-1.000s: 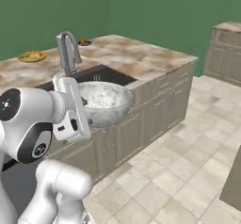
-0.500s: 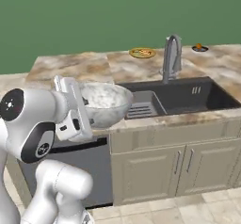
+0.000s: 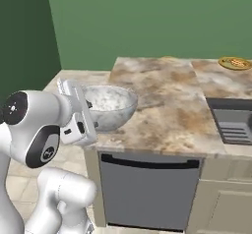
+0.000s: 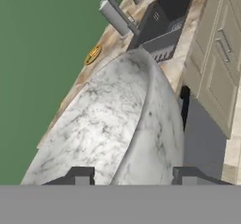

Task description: Take the smaller bowl and place it next to the appetizer plate on the dining counter , and place the larger bowl next to the plate with cooked food.

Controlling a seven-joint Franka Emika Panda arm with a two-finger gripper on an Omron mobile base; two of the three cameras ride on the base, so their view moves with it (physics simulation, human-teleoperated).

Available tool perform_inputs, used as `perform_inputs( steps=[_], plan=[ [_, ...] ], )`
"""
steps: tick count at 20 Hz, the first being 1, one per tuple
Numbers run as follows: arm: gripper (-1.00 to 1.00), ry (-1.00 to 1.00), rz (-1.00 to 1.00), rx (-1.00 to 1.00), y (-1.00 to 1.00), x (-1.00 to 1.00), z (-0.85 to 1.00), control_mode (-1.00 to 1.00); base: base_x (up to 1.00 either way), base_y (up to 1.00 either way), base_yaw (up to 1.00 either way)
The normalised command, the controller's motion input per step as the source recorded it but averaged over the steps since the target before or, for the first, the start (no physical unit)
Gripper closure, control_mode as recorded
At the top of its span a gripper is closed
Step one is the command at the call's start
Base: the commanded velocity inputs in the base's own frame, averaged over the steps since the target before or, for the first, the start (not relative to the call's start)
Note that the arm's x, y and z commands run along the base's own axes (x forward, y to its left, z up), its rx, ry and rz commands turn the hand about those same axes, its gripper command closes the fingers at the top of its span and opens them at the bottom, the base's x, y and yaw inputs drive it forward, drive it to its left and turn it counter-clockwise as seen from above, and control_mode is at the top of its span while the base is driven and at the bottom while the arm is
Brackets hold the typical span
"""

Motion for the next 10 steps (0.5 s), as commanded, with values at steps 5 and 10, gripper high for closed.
perform_inputs(
  steps=[5,10],
  plan=[
    [1.0,0.0,0.0,0.0,0.0,0.0,0.0,1.0,0.76,1.0,0.1],
    [1.0,0.0,0.0,0.0,0.0,0.0,0.0,1.0,0.9,1.0,0.05]
  ],
)
